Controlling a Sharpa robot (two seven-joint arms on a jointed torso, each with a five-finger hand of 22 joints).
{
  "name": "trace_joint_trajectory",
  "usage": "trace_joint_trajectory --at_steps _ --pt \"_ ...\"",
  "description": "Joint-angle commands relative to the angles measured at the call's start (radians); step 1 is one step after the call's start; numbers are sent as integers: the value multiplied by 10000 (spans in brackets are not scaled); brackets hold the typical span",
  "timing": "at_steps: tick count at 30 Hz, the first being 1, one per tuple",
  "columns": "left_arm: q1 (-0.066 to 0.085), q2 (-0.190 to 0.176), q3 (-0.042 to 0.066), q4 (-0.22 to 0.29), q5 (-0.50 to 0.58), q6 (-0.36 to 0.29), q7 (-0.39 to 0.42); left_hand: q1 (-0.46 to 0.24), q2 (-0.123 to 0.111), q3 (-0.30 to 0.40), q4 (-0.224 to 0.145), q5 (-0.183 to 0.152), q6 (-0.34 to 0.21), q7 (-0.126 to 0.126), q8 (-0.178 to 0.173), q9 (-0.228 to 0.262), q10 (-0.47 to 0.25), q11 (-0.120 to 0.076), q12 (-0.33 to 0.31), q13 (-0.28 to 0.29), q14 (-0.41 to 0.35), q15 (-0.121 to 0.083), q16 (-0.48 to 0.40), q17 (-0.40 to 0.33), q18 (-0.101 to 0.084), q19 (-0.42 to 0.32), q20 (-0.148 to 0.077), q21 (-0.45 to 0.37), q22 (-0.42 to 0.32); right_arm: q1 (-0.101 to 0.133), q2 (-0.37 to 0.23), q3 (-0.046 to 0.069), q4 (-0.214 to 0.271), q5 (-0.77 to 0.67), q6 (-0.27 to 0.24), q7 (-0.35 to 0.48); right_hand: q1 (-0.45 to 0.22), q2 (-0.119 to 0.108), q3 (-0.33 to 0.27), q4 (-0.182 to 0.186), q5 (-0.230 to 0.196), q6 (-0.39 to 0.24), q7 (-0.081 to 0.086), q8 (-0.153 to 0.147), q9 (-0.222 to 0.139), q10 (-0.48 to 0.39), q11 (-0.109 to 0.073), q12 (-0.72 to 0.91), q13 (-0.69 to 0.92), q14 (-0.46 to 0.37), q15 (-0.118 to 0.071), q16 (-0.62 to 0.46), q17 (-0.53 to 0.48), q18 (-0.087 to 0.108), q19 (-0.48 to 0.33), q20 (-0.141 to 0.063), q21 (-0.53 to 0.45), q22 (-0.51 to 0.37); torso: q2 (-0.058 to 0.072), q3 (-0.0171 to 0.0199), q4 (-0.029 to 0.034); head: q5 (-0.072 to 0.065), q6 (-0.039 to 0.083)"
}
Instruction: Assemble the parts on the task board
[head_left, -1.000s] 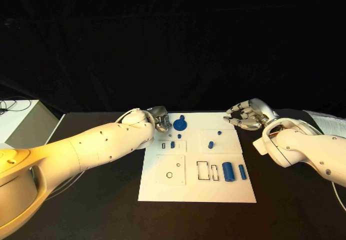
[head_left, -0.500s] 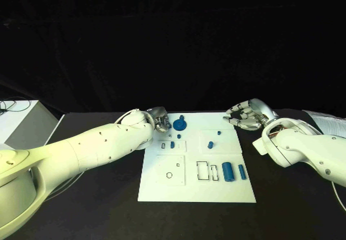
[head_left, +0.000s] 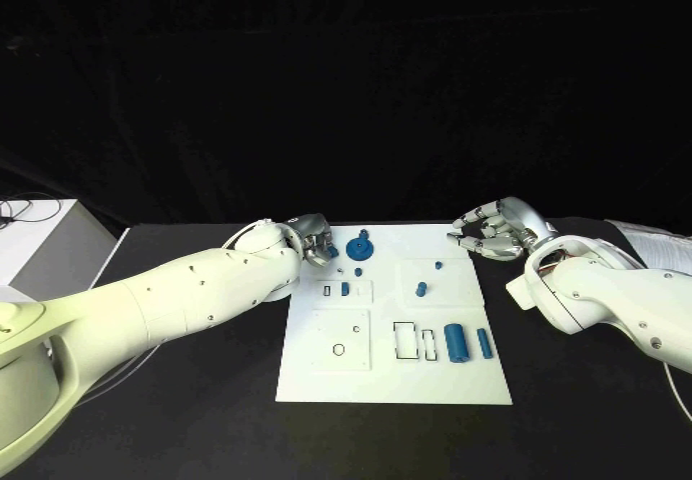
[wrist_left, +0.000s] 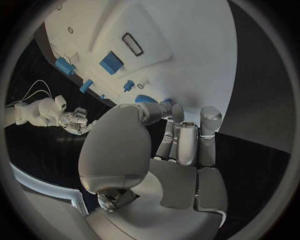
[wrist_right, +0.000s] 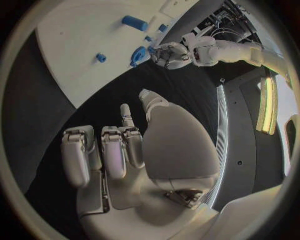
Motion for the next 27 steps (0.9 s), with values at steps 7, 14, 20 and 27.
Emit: trace_joint_trajectory --at_steps 7,14,20,27 --pt "-93 -432 27 325 -87 -947 1089 -223 -27 131 -205 62 333 -105 611 173 204 -26 18 -21 163 -49 83 158 -200 115 -16 102 92 -15 -32 4 4 -79 129 75 -116 -16 60 32 72 -88 -7 60 10 653 61 -28 2267 967 49 -53 2397 19 891 19 -66 2416 -8 -9 0 13 6" --pt "-144 -650 36 474 -28 -1285 1509 -252 -48 186 -247 62 376 -118 609 157 251 -39 1 -30 194 -62 93 203 -207 145 -30 134 127 -21 -46 4 1 -79 131 72 -116 -16 60 32 72 -88 -7 60 10 653 61 -28 2267 967 49 -53 2397 19 891 19 -66 2416 4 -15 -4 29 -12" --pt "-161 -740 38 640 -23 -1246 1645 -258 -50 198 -253 61 382 -119 607 153 257 -41 -6 -33 196 -64 94 207 -203 134 -33 129 116 -26 -49 3 -4 -79 138 69 -116 -16 60 32 72 -88 -7 60 10 653 61 -28 2267 967 49 -53 2397 19 891 19 -66 2416 13 1 -23 65 -28" --pt "-165 -745 10 487 -385 -1023 1546 -267 -59 207 -260 59 385 -120 603 148 260 -44 -14 -36 190 -67 89 193 -205 138 -36 134 122 -27 -59 3 3 -79 137 67 -116 -16 60 32 72 -88 -7 60 10 653 61 -28 2267 967 49 -53 2397 19 891 19 -66 2416 6 24 -11 65 -51"
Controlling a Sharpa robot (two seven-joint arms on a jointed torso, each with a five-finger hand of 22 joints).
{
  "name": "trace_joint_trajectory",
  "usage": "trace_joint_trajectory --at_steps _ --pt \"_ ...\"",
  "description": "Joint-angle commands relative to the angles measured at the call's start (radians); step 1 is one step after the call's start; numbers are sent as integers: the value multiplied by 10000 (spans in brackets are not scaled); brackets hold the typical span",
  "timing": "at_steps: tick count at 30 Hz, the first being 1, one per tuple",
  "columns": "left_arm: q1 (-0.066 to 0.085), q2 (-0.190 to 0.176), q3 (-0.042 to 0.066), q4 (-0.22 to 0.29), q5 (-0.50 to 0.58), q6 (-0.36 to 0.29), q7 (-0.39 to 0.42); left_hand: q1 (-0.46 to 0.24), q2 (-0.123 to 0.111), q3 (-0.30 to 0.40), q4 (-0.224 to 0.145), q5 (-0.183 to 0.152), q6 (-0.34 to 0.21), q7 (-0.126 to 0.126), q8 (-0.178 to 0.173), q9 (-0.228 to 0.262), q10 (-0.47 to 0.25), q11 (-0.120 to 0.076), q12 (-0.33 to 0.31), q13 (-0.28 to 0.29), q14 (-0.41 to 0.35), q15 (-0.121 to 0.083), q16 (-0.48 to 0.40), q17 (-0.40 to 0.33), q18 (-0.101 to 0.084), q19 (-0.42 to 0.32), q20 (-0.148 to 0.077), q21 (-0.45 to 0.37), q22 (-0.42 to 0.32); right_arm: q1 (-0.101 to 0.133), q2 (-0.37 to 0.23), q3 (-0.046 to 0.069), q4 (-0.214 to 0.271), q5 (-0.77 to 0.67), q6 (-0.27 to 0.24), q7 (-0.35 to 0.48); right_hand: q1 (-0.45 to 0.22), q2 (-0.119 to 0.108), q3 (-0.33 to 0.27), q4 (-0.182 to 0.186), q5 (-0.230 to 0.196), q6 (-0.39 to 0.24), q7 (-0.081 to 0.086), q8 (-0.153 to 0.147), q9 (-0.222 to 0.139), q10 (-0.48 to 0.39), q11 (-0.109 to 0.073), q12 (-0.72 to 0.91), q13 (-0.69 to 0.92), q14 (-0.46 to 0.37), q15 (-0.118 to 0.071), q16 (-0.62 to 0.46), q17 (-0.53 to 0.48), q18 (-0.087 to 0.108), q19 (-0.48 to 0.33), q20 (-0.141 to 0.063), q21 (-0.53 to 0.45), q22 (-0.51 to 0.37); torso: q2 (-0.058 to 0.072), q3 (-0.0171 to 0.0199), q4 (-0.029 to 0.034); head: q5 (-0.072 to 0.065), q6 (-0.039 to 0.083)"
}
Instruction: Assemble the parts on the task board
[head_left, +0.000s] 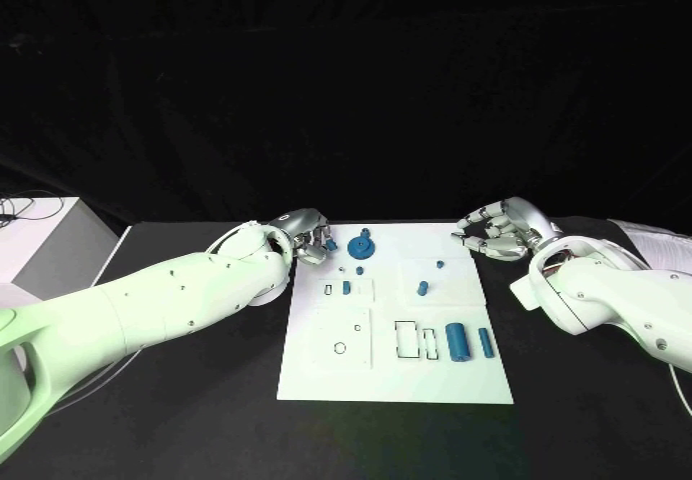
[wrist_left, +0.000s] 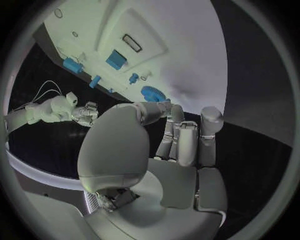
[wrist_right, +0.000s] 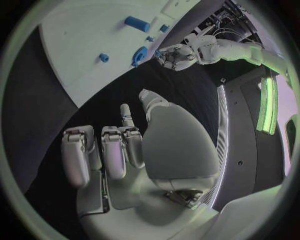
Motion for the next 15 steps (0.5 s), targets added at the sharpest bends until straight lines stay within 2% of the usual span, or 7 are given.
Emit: trace_joint_trajectory --at_steps 1,6,10,15 --pt "-1 17 -21 -131 -424 49 161 -17 34 16 -12 21 263 -58 601 147 88 -16 -15 -17 78 -17 58 20 -74 67 -17 71 20 -7 -10 3 14 -79 123 66 -116 -16 32 5 33 -88 -7 60 14 653 61 -28 2270 967 49 -53 2397 19 891 19 -66 2413 -4 19 7 6 -12" --pt "0 11 -103 -280 -955 35 98 -22 24 31 -28 19 274 -63 596 137 106 -25 -22 -20 101 -23 67 61 -88 114 -23 107 71 -8 -24 3 20 -79 119 65 -116 -16 32 5 33 -88 -7 60 14 653 61 -28 2270 967 49 -53 2397 19 891 19 -66 2413 -6 21 -3 36 -17" --pt "3 -25 -265 -355 -1493 -78 47 -43 8 53 -42 18 307 -72 592 117 151 -41 -33 -26 125 -37 74 96 -101 164 -33 147 124 -8 -41 3 27 -79 115 63 -116 -16 32 5 33 -88 -7 60 14 653 61 -28 2270 967 49 -53 2397 19 891 19 -66 2413 -9 25 -1 53 -29" --pt "4 -17 -401 -427 -1841 -183 29 -69 -8 72 -47 17 340 -82 589 99 212 -57 -35 2 144 -51 78 123 -110 201 -44 177 163 -8 -49 3 31 -79 113 63 -116 -16 32 5 33 -88 -7 60 14 653 61 -28 2270 967 49 -53 2397 19 891 19 -66 2413 -6 18 -6 63 -19"
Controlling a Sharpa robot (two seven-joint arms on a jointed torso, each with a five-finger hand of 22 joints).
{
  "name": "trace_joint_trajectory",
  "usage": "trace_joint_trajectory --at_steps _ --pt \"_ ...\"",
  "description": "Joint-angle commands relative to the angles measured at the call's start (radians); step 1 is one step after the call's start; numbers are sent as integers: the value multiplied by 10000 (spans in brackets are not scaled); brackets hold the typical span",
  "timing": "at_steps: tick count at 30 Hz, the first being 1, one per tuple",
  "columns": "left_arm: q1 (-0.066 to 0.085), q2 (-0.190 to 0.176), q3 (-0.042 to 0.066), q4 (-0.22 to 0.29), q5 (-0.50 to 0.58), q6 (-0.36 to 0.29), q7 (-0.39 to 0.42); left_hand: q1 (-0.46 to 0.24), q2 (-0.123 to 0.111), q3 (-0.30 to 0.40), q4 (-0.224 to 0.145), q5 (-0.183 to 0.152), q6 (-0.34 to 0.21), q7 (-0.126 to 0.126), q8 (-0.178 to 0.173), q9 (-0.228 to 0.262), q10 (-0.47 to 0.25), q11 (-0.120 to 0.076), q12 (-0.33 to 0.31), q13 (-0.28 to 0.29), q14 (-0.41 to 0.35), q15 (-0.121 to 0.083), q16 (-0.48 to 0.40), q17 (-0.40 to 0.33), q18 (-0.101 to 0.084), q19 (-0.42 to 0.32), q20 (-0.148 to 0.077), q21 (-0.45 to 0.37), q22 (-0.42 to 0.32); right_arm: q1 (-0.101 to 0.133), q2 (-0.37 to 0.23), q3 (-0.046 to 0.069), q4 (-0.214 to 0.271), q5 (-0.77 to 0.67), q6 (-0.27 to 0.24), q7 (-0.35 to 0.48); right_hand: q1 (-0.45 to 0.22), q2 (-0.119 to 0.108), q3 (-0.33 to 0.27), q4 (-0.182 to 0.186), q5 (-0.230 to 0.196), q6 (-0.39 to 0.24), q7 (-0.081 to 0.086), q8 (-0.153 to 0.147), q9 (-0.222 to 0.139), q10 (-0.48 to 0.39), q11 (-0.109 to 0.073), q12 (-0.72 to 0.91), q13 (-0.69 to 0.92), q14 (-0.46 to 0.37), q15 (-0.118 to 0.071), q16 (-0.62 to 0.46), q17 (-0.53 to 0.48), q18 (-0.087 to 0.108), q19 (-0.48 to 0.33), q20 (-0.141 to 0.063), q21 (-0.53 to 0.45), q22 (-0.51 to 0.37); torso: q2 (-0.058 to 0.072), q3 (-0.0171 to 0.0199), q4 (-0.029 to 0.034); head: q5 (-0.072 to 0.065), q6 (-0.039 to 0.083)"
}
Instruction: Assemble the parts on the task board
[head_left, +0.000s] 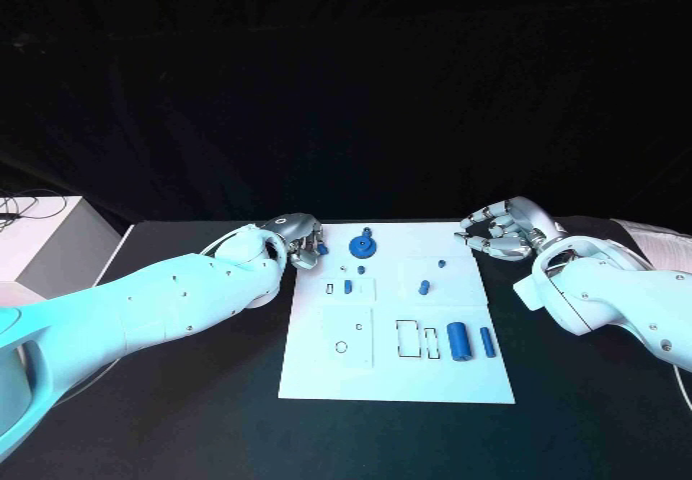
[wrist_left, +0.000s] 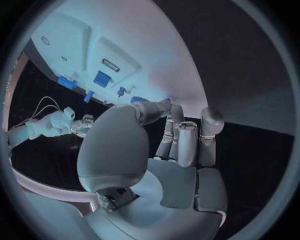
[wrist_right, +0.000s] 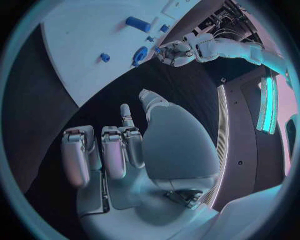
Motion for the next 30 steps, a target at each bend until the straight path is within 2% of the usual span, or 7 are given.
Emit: trace_joint_trajectory --at_steps 1,9,18,23,30 --pt "4 28 -50 -36 -769 -194 27 14 79 51 -21 18 279 -18 588 95 78 13 -38 9 72 20 40 11 -114 99 -12 44 20 -5 -6 3 17 -79 112 63 -117 -16 32 5 33 -88 -7 60 16 653 61 -28 2271 967 49 -53 2397 19 891 19 -66 2414 0 -5 -6 9 6" --pt "1 67 -124 -69 -935 -339 40 1 63 67 -29 18 297 -27 584 82 96 3 -54 -2 77 10 38 12 -114 106 -20 51 26 -5 -3 3 19 -79 115 69 -117 -16 32 5 33 -88 -7 60 16 653 61 -28 2271 967 49 -53 2397 19 891 19 -66 2414 5 -14 -13 12 5" --pt "-1 31 -139 28 -966 -427 40 -35 26 88 -30 18 312 -32 569 57 99 -6 -100 -46 64 -2 23 -26 -109 93 -33 43 10 -5 -6 3 22 -79 111 75 -117 -16 32 5 33 -88 -7 60 16 653 61 -28 2271 967 49 -53 2397 19 891 19 -66 2414 8 -23 11 -7 2" --pt "-1 18 -141 75 -965 -430 19 -65 -24 124 -39 18 301 -33 536 20 90 -13 -177 -80 45 -12 1 -77 -106 82 -47 35 -4 -5 -3 3 17 -79 110 79 -117 -16 32 5 33 -88 -7 60 16 653 61 -28 2271 967 49 -53 2397 19 891 19 -66 2414 6 -21 0 -8 3" --pt "-2 12 -142 98 -959 -384 -40 -92 -280 71 -154 15 335 -31 522 -38 112 -21 -318 -143 32 -25 -32 -121 -98 46 -69 9 -40 -5 0 3 8 -79 109 83 -117 -16 32 5 33 -88 -7 60 16 653 61 -28 2271 967 49 -53 2397 19 891 19 -66 2414 3 -14 -8 -5 3"
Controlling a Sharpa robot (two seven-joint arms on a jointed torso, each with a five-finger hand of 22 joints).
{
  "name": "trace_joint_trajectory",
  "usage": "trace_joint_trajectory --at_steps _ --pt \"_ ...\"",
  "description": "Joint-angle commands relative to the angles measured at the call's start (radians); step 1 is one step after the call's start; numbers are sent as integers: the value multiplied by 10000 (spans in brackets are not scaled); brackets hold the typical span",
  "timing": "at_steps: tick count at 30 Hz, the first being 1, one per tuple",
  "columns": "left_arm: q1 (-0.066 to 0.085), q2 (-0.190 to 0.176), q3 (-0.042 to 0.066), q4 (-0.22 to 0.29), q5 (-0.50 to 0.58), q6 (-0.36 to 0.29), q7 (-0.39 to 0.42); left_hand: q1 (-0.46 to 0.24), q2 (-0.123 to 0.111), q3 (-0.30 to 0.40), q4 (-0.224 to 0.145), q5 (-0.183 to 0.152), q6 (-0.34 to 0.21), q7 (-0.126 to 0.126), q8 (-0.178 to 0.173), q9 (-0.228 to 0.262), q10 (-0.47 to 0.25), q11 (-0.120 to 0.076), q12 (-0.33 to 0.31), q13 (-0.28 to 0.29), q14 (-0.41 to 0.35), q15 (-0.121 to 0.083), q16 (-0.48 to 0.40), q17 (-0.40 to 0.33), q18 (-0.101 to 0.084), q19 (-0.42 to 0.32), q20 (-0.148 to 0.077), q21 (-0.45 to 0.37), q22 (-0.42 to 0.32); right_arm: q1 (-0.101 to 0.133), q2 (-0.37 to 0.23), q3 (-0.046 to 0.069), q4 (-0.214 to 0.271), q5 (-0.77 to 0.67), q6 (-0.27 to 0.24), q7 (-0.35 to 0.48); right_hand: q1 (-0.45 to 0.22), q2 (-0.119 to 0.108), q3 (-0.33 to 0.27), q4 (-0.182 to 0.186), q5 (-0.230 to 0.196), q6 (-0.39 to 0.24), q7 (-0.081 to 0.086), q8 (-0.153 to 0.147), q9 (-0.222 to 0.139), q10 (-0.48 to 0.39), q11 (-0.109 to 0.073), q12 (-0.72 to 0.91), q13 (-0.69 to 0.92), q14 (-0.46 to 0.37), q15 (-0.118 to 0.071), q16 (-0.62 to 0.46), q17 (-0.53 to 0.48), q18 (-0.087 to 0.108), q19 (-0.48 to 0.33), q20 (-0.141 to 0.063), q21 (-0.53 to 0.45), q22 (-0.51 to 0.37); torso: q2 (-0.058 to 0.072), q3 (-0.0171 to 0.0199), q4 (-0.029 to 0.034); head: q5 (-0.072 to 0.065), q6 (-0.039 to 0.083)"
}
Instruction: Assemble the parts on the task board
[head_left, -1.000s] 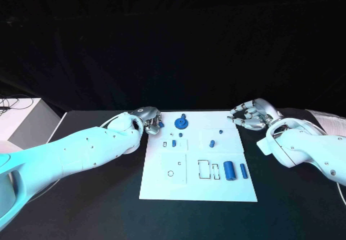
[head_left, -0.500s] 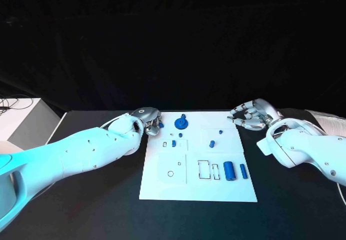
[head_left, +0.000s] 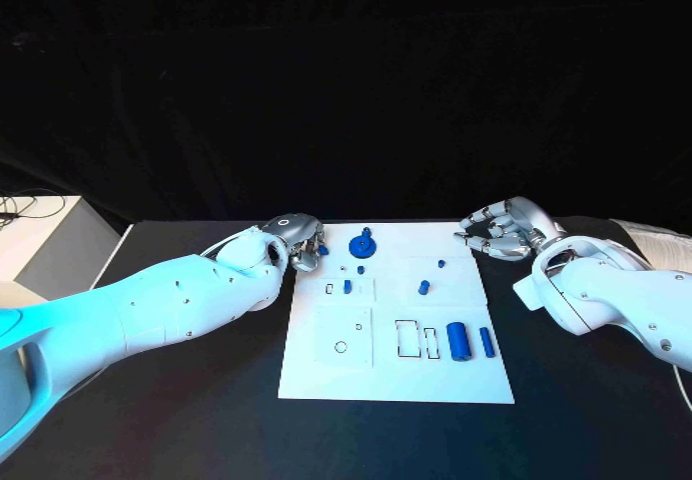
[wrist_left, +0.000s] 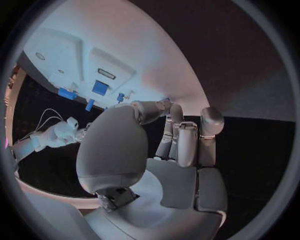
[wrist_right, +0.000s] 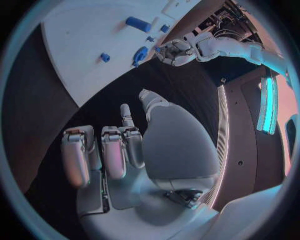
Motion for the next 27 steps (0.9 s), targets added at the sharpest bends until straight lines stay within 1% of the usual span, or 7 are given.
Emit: trace_joint_trajectory --at_steps 1,5,8,12,15,19,27 --pt "2 7 1 30 -96 -63 -40 3 -155 -21 -99 49 140 -3 522 -43 62 0 -80 -22 35 -25 -34 -12 -98 2 -34 5 -21 -5 2 3 7 -79 107 83 -117 -15 32 5 34 -88 -7 60 9 653 61 -28 2265 967 49 -53 2397 19 891 19 -66 2417 -2 8 -2 3 -5" --pt "1 15 0 23 -92 -17 -84 -24 -288 -126 -126 47 150 5 524 -69 74 8 -154 -57 16 -19 -56 -57 -94 -27 -32 -23 -50 -5 5 3 7 -79 106 84 -151 -22 49 -6 48 -102 -8 70 9 640 60 -46 2252 960 48 -65 2369 26 880 18 -93 2402 -4 12 0 -4 -2" --pt "1 23 0 19 -90 20 -141 -47 -339 -181 -119 47 145 9 519 -85 76 15 -195 -77 -2 -13 -71 -94 -93 -40 -27 -39 -65 -5 5 3 6 -79 104 84 -151 -22 49 -6 48 -102 -8 70 9 640 60 -46 2252 960 48 -65 2369 26 880 18 -93 2402 -2 15 -3 -10 -1" --pt "1 31 -1 18 -89 39 -198 -105 -388 -271 -65 44 143 8 517 -105 96 20 -236 -99 1 -4 -77 -91 -93 -51 -17 -60 -79 -5 4 3 6 -79 102 83 -151 -22 49 -6 48 -102 -8 70 9 640 60 -46 2252 960 48 -65 2369 26 880 18 -93 2402 0 18 -9 -16 6" --pt "1 38 -1 16 -83 49 -223 -119 -412 -309 -50 44 139 5 514 -115 102 20 -252 -108 -5 -3 -83 -104 -91 -60 -13 -73 -91 -5 3 3 5 -79 100 84 -151 -22 49 -6 48 -102 -8 70 9 640 60 -46 2252 960 48 -65 2369 26 880 18 -93 2402 0 14 -11 -22 8" --pt "1 46 -1 16 -77 51 -248 -135 -443 -353 -31 44 126 3 504 -129 103 20 -275 -120 -13 -1 -91 -123 -88 -74 -8 -93 -109 -5 1 3 6 -78 97 84 -151 -22 49 -6 48 -102 -8 70 9 640 60 -46 2252 960 48 -65 2369 26 880 18 -93 2402 4 18 -6 -33 4" --pt "0 54 -1 24 -25 27 -266 -205 -505 -471 51 44 92 1 474 -170 104 28 -323 -144 -33 8 -111 -160 -78 -118 6 -153 -168 -5 -4 3 5 -76 94 84 -151 -22 49 -6 48 -102 -8 70 9 640 60 -46 2252 960 48 -65 2369 26 880 18 -93 2402 -2 6 -2 -47 2"
